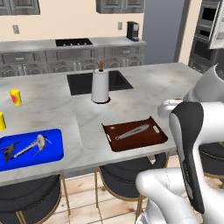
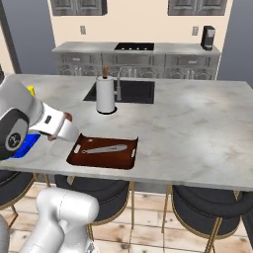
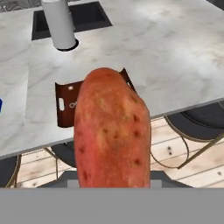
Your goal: Gather the lemon and sweet potato from the fridge and place them on a tray on the dining counter. Then gather the fishs from the fridge and place them on the other tray.
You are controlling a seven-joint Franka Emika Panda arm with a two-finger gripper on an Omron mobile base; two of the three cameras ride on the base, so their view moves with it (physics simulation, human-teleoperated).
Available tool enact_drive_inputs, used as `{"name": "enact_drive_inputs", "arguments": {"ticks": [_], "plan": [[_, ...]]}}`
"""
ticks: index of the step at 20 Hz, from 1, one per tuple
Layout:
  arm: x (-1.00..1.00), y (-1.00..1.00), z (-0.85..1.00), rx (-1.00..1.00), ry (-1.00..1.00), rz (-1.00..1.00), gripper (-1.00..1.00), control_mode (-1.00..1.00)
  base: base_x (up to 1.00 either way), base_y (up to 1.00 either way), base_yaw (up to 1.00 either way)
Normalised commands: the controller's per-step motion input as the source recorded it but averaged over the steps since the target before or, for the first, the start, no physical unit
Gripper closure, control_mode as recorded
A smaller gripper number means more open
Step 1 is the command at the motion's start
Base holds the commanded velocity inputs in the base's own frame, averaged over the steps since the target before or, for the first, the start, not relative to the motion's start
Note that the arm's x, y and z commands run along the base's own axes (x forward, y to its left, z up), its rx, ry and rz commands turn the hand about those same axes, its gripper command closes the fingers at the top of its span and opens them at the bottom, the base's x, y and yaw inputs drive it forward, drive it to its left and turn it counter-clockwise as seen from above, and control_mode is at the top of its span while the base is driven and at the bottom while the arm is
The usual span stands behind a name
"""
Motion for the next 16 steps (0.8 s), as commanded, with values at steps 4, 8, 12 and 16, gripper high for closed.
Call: {"name": "enact_drive_inputs", "arguments": {"ticks": [4, 8, 12, 16], "plan": [[0.80, 0.24, -0.17, 0.04, 0.14, 0.00, 1.00, -1.00, 0.00, 0.00, 0.00], [0.70, 0.34, -0.39, 0.02, 0.18, 0.00, 1.00, -1.00, 0.00, 0.00, 0.00], [0.65, 0.31, -0.44, 0.02, 0.17, 0.00, 1.00, -1.00, 0.00, 0.00, 0.00], [0.50, 0.13, -0.53, 0.01, 0.08, 0.00, 1.00, -1.00, 0.00, 0.00, 0.00]]}}
